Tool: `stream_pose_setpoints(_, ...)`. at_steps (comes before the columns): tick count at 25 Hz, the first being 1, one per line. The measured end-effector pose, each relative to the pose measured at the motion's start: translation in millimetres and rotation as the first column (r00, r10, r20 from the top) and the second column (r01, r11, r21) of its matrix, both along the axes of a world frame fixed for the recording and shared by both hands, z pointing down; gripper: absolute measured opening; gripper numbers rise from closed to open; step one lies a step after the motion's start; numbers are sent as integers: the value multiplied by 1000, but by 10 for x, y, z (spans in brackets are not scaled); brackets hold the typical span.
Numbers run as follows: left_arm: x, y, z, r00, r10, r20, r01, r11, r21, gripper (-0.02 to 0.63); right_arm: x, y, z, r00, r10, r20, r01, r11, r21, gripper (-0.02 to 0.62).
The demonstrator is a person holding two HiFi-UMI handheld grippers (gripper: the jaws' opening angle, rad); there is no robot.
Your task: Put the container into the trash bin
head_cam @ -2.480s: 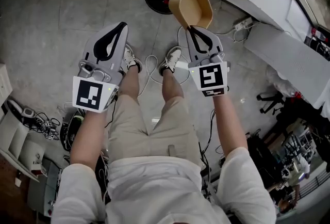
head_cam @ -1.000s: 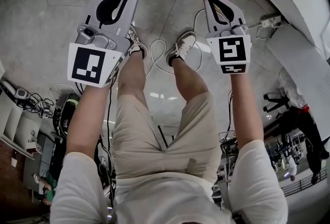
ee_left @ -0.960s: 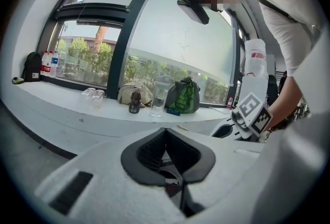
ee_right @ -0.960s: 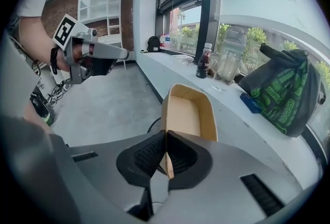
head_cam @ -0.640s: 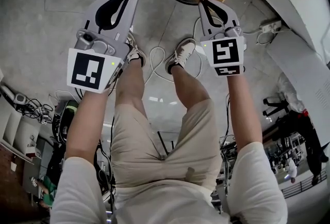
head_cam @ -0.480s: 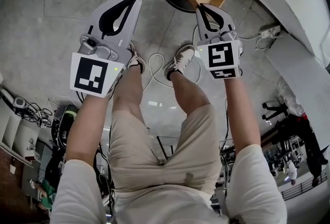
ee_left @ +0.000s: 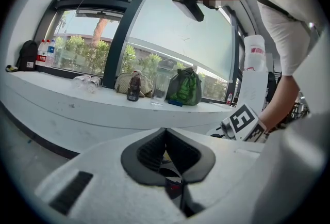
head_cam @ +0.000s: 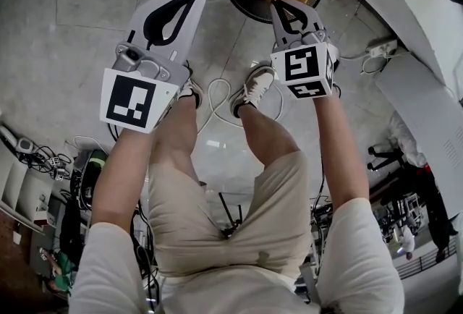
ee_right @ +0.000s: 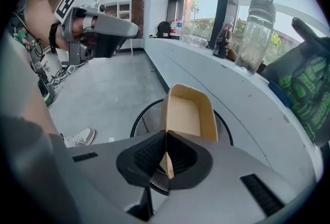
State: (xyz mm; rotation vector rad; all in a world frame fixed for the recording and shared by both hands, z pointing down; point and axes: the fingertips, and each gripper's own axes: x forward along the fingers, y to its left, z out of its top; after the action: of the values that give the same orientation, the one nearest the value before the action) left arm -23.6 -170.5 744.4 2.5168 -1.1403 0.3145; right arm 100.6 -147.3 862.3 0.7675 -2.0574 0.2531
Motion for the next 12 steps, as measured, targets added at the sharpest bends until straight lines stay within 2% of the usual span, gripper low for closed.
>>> stream_pose_setpoints(7, 42, -29, 175, 1000, -1, -2, 1, 1000, -2, 18, 14, 17, 229, 999, -43, -30, 43, 999, -20, 14)
stream_pose_setpoints(12, 60, -46, 242, 1000, -14, -12, 14, 1000, -3, 18, -62, -3, 344, 991, -120, -61, 118, 993, -27, 14)
